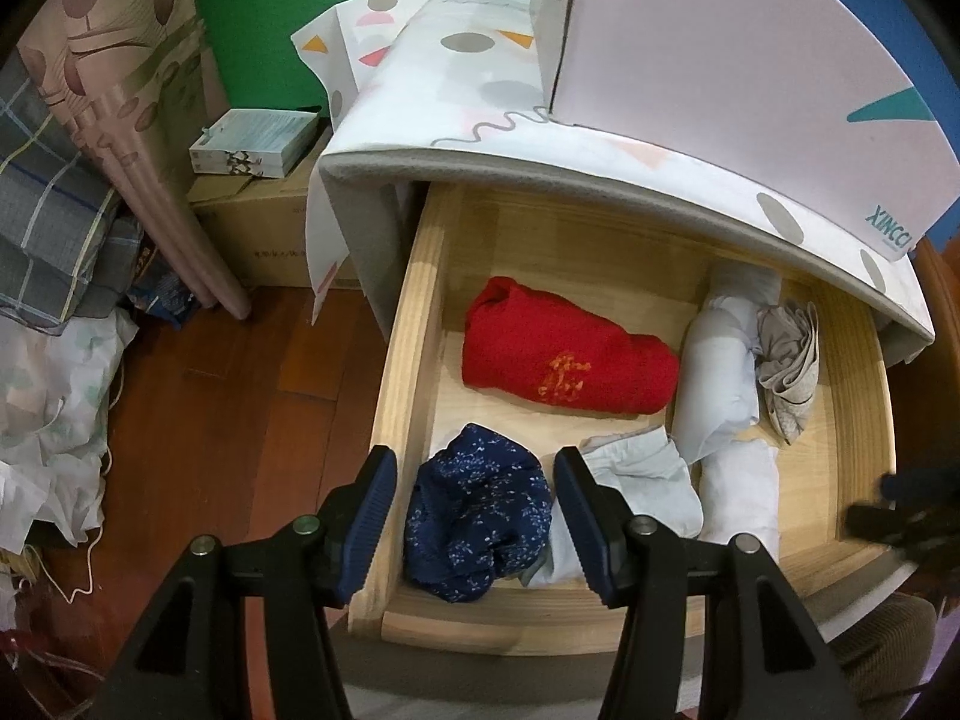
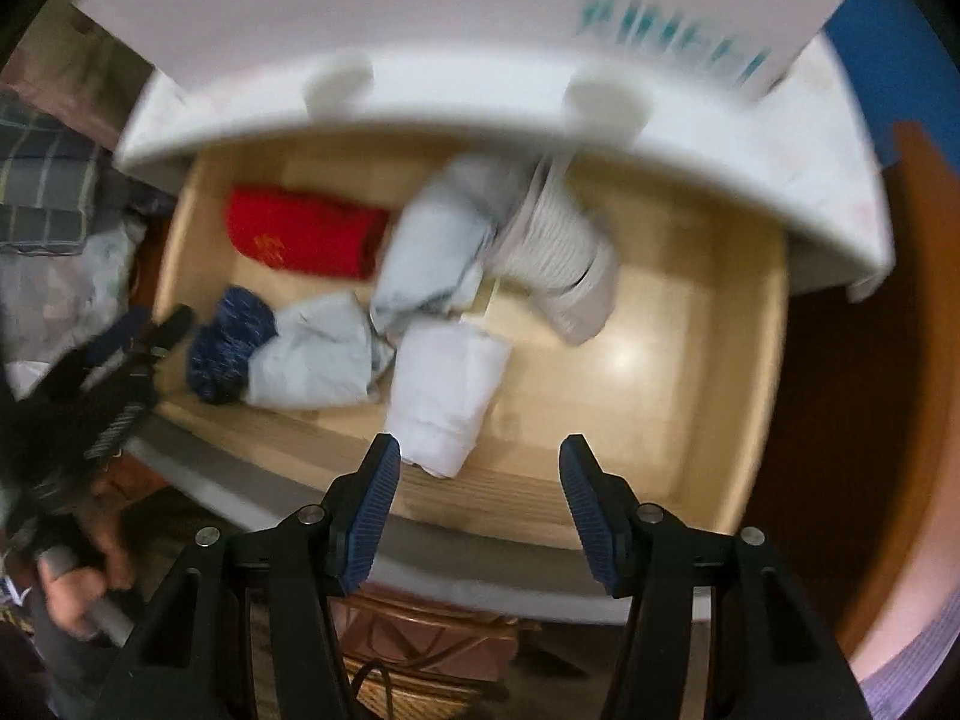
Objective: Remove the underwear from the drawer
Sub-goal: 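Return the right tool down over the white underwear in the drawer, then close the right tool on the white underwear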
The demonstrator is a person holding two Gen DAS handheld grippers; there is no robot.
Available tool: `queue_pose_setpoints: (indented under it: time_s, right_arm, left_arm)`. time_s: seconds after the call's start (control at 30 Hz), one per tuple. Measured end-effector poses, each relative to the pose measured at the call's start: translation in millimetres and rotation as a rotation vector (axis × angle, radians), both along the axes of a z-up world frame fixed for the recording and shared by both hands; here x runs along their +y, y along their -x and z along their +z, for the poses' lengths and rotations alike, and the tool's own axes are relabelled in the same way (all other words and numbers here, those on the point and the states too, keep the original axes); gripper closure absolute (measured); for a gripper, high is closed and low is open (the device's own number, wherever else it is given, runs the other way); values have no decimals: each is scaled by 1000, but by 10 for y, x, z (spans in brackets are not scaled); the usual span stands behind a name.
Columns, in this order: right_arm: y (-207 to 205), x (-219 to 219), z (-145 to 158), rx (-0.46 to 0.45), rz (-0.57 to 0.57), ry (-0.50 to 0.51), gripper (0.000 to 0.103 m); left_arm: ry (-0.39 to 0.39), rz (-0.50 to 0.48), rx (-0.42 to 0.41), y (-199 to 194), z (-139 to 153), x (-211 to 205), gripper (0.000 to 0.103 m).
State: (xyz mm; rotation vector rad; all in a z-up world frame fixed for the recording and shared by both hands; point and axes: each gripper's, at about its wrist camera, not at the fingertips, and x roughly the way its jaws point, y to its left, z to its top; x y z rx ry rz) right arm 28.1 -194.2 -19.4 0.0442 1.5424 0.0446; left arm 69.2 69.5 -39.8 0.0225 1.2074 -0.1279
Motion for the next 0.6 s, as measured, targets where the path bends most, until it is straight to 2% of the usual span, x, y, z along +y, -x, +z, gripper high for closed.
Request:
queue_pose_setpoints:
  time_s: [0.1,0.27,0.47,0.6]
  right_arm:
    - [-31,89,-295,40,-17,-7,50]
    - [-110,205,-606,76,-36,0,50]
    - [-199,259,-831,102,-38,16,50]
    - [-233,295,-890,105,-22,42,46]
  left_arm:
    - [8,2,2,-6,0,21,47]
    - [11,-5,4,-5,-6,5,47]
    - [17,-6,10,-10,-14,8,47]
    - [16,-7,15,-19,-24,-3,47]
